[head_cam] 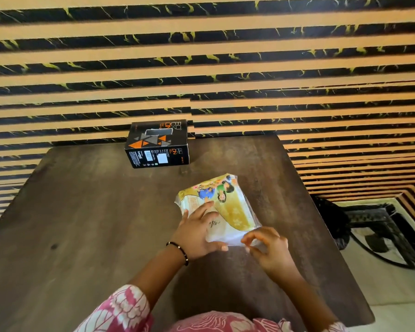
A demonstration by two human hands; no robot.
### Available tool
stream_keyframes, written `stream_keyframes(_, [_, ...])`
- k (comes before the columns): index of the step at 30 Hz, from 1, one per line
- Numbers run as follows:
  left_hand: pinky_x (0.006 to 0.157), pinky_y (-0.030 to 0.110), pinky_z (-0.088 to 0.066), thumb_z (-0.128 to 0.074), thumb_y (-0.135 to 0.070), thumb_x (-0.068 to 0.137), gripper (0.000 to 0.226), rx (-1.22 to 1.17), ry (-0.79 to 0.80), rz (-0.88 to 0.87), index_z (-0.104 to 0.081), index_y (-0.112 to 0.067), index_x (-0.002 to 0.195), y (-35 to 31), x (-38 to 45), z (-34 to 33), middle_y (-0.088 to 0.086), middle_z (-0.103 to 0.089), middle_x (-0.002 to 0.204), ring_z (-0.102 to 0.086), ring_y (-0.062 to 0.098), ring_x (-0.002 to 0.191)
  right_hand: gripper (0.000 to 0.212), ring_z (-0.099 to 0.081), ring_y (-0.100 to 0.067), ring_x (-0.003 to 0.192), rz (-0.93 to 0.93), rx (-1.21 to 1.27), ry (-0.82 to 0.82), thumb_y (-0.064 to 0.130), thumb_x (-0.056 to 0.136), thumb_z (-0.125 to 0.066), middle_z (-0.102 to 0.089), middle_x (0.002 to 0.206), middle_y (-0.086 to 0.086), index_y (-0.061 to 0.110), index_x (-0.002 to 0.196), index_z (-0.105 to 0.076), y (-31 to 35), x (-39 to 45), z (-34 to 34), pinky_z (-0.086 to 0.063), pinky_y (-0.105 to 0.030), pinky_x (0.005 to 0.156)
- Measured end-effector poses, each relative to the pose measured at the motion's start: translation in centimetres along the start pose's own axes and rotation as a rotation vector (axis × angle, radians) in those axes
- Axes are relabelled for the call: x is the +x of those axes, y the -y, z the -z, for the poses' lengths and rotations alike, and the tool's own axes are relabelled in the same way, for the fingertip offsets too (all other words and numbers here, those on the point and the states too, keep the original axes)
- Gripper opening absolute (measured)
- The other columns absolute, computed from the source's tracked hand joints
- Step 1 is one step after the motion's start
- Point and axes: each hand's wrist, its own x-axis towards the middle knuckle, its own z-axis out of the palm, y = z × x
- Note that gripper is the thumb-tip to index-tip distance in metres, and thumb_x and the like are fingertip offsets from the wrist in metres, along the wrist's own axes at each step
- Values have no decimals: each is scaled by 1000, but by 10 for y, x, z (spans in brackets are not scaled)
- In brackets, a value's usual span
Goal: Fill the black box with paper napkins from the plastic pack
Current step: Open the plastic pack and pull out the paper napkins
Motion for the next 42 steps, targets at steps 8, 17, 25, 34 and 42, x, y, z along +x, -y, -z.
stream_keyframes(8, [98, 38, -36, -46, -64, 75, 54, 59, -92, -99, -59, -26, 110, -19, -24, -19, -8, -50, 121, -44, 13, 114, 42, -47, -3, 116, 63, -289, 208, 26, 77, -33, -62, 111, 18, 36, 101, -66, -20, -27, -10, -29, -29, 98])
stream_keyframes(17, [93, 35, -33, -45, -35, 89, 31, 378, 38, -100, -54, -23, 116, -31, -31, -23, 1, -48, 122, -40, 23, 115, 22, -64, -8, 87, 178, -210, -47, 19, 82, -50, -72, 93, 9, 25, 90, -69, -8, -34, -13, -50, -23, 77])
stream_keyframes(25, [71, 26, -46, -51, -24, 86, 15, -14, -173, 45, -61, -28, 96, -34, -26, -5, -9, -66, 101, -59, 14, 91, 30, -65, -9, 96, 345, -295, -40, 25, 81, -48, -69, 105, 10, 29, 108, -61, -1, -45, -29, -54, -22, 75])
stream_keyframes(34, [66, 15, -45, -58, -13, 82, 11, -314, -364, -44, -65, -17, 89, -52, -18, 21, -7, -69, 87, -55, 4, 65, 36, -58, -11, 105, -18, 132, 43, 15, 88, -55, -58, 115, 5, 16, 125, -53, 8, -26, -32, -45, -8, 85])
stream_keyframes(42, [93, 24, -42, -45, -58, 72, 56, -251, -136, -130, -58, -22, 112, -36, -6, 25, -4, -61, 117, -54, 11, 110, 21, -59, -32, 90, -554, 1048, 11, -16, 81, -52, -64, 86, -15, -4, 96, -61, 11, -16, -24, -50, -47, 86])
